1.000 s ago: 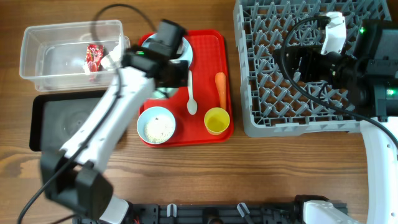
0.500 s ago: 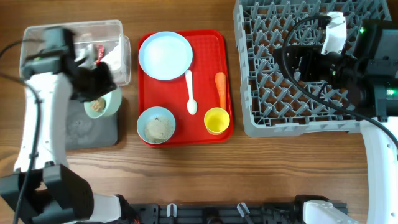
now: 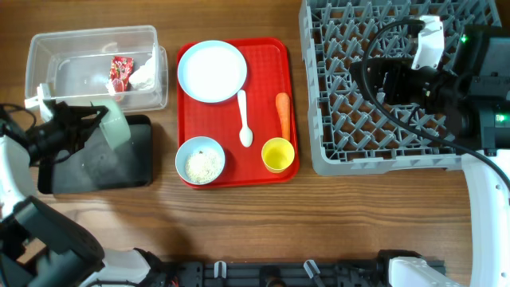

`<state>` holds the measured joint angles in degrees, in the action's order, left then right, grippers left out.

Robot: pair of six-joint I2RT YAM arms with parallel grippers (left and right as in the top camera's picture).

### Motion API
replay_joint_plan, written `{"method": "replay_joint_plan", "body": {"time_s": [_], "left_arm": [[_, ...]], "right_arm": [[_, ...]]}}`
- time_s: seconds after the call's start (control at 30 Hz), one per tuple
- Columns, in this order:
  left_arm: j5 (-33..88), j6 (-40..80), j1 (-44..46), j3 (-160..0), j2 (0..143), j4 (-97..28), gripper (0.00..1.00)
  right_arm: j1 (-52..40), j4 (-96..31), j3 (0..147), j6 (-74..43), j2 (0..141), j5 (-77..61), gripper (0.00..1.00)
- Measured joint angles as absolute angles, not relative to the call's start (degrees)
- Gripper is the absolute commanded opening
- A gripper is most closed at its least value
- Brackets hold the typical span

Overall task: Sort waste into correct bins and load items into the dishwasher rack
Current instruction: 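Tip the green bowl over the black tray to dump the scrap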

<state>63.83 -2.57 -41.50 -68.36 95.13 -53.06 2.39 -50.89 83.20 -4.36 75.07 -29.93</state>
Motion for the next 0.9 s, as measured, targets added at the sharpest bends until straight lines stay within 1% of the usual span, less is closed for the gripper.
{"method": "replay_joint_plan", "body": {"time_s": [0.23, 0.6, 0.9], "left_arm": [[73.5, -4.1, -45.6, -66.8, 100.4, -53.5, 0.04], [79.5, -4.3, -52.3, -66.0, 107.5, -54.1, 0.04], [86.0, -4.3, -53.0, -65.8, 108.2, -54.9, 0.04]], "right_arm": [[2.4, -51.7, 83.2, -5.2, 75.1, -29.9, 1.00], [2.4, -51.9, 83.2, -5.4, 75.1, -29.9, 1.00], [2.4, -51.9, 83.2, -5.4, 75.1, -29.9, 1.00]]}}
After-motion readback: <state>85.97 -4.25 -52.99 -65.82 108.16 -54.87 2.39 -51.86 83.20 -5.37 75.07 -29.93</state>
